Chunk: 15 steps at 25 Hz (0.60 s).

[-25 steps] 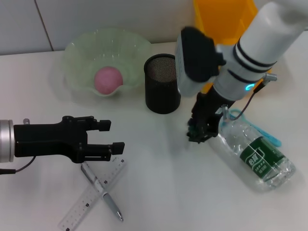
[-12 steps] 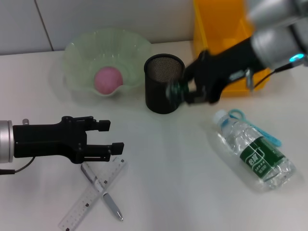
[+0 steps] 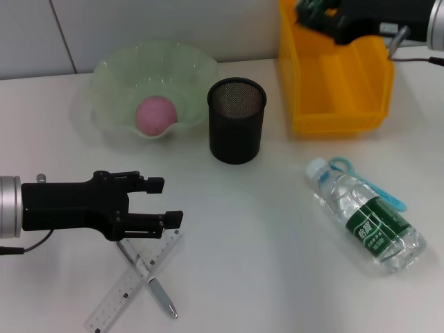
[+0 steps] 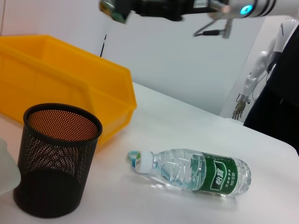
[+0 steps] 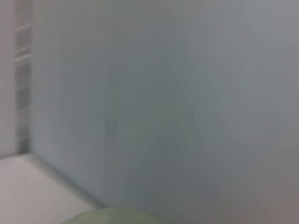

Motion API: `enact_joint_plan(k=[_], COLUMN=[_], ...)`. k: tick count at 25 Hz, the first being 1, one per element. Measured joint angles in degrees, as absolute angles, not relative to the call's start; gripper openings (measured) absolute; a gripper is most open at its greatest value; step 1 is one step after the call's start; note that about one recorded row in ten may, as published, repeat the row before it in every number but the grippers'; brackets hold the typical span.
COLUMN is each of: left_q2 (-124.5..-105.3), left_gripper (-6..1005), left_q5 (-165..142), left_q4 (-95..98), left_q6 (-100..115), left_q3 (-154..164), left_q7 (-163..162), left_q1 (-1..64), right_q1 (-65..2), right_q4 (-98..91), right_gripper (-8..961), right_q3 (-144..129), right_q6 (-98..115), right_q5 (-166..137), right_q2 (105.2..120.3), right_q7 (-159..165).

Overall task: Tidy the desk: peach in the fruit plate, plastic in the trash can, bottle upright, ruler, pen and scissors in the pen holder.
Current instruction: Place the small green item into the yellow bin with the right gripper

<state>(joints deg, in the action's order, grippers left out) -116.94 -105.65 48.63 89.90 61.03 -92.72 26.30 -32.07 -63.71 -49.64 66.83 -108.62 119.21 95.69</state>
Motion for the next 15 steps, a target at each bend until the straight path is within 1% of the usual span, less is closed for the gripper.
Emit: enact_joint_plan(k=[3, 8, 15], left_q2=[-116.88, -116.83, -116.90], left_gripper=[804, 804, 804], left_q5=[-105.6, -105.6, -105.6], left_q4=[48.6, 48.6, 48.6], left_q6=[89.9, 90.1, 90.6], left_q3=[61.0, 61.0, 61.0], left_q7=[-92.7, -92.6, -92.6], left_q1=[26.1, 26.1, 26.1], right_q1=[-31.5, -31.7, -33.1], right_q4=[-59.2, -56.1, -51.5], right_gripper=[218, 215, 210], right_q3=[-49.5, -50.0, -50.0], right_q6=[57.7, 51.2, 47.4], right_q5=[-105.9, -106.0, -107.0], right_q2=[119.11, 119.12, 118.88], right_q7=[95.6, 95.6, 95.6])
